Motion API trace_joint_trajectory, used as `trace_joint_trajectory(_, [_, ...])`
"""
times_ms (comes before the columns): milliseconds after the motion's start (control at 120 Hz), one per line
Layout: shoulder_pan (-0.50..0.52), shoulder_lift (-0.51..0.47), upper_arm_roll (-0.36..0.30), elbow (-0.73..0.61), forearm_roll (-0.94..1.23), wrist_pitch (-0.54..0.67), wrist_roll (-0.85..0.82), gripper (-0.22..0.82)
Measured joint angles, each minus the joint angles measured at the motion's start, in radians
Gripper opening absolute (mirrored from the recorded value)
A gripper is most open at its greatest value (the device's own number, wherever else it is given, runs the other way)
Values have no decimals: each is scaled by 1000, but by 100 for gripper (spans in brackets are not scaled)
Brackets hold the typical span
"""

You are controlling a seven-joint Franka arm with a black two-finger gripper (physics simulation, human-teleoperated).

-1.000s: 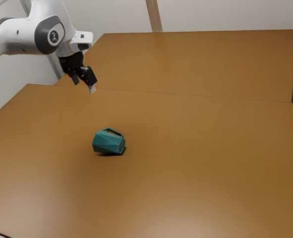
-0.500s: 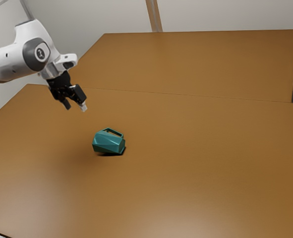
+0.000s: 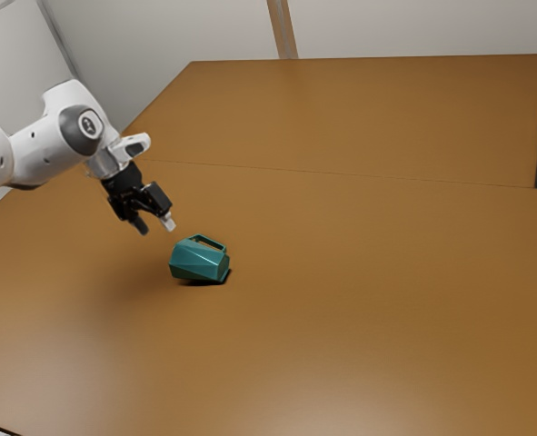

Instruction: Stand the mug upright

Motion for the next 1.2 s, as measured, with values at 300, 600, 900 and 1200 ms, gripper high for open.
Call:
trace_joint_trajectory(300, [36,75,-4,0,-123,-7,62,60])
trace_joint_trajectory(600, [72,120,-14,3,-212,-37,121,54])
trace_joint_trajectory(900, [77,166,-18,17,-290,-67,184,46])
trace_joint_trajectory(1200, [77,193,-43,45,-331,-79,233,37])
